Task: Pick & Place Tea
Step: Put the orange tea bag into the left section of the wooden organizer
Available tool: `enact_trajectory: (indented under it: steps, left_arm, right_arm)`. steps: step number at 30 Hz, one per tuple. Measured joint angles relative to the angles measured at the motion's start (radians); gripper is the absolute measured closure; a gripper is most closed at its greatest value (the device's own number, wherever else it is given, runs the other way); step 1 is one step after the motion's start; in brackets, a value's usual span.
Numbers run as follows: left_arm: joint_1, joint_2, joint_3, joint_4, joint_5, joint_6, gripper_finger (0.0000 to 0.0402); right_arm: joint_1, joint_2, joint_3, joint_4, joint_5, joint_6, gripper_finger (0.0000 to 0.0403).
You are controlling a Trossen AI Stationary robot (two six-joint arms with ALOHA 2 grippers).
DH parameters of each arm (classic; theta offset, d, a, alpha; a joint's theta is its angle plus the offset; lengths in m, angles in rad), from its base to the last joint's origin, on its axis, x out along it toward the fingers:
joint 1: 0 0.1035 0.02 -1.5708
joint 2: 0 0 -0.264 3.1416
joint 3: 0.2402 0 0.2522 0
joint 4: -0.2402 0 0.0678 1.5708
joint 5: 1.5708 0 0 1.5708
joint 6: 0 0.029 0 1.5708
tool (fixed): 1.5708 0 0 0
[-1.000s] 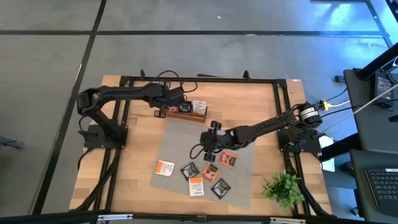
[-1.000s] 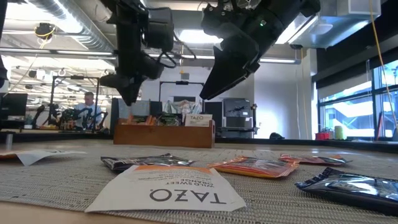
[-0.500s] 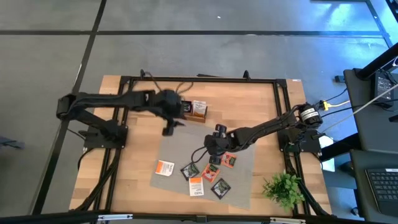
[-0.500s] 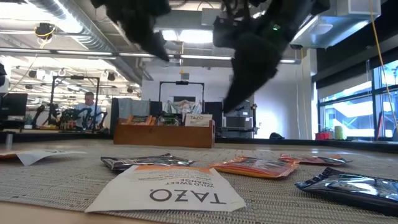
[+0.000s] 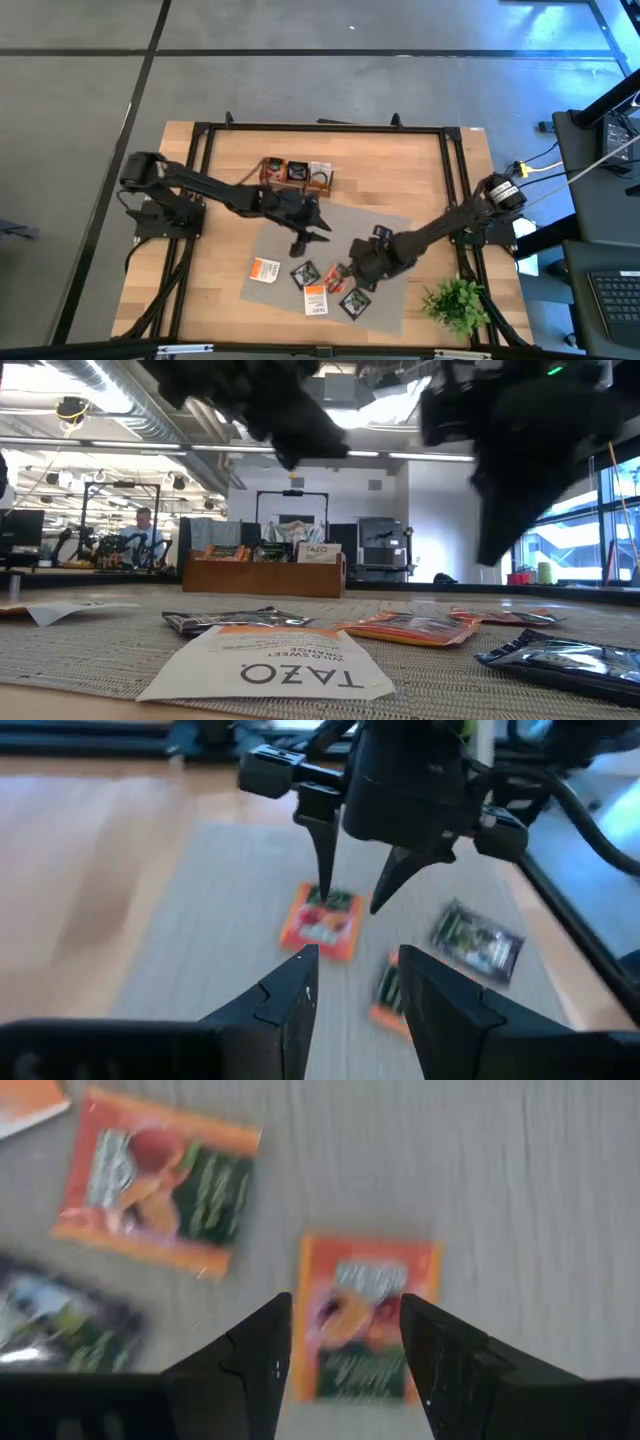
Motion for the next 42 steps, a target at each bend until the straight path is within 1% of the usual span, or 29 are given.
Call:
enact_trajectory:
  steps: [4,7,12,17,20,24,27,29,32,36,39,42]
  left_arm:
    - [-0.012,0.127,0.006,0.171,0.016,0.006,0.0265]
    - [-0.015,0.209,0.043,0.211,0.016,0.006,0.0266]
    - [-0.031,0.321,0.121,0.21,0.016,0.008,0.0267]
    - [-0.06,0.398,0.185,0.216,0.0,0.109,0.0267]
    - [-0.074,0.432,0.221,0.208,-0.004,0.125,0.0271]
    - [-0.08,0.472,0.27,0.203,-0.003,0.129,0.0283]
    - [-0.079,0.506,0.303,0.168,-0.004,0.139,0.0299]
    - [-0.077,0.525,0.329,0.151,-0.005,0.139,0.031]
    - [-0.071,0.533,0.336,0.123,-0.011,0.141,0.0328]
    - [-0.063,0.538,0.336,0.125,-0.02,0.163,0.0353]
    - [-0.058,0.555,0.338,0.151,-0.02,0.174,0.0371]
    - [-0.056,0.576,0.337,0.184,-0.02,0.169,0.0388]
  right_arm:
    - [0.072,-0.025,0.0,-0.048,0.024,0.154,0.0215]
    - [0.125,-0.067,0.0,-0.082,0.07,0.266,0.0215]
    - [0.212,-0.145,0.0,-0.122,0.169,0.434,0.0215]
    - [0.257,-0.154,-0.009,-0.114,0.244,0.567,0.0215]
    - [0.266,-0.158,-0.058,-0.132,0.258,0.668,0.0215]
    - [0.266,-0.202,-0.161,-0.129,0.236,0.796,0.0215]
    - [0.266,-0.259,-0.249,-0.043,0.233,0.845,0.0215]
    - [0.266,-0.296,-0.313,0.067,0.24,0.873,0.0215]
    - [0.264,-0.309,-0.4,0.255,0.262,0.914,0.0215]
    - [0.254,-0.307,-0.48,0.474,0.267,0.918,0.0215]
    - [0.254,-0.305,-0.514,0.55,0.266,0.917,0.0214]
    - [0.254,-0.305,-0.524,0.561,0.255,0.918,0.0214]
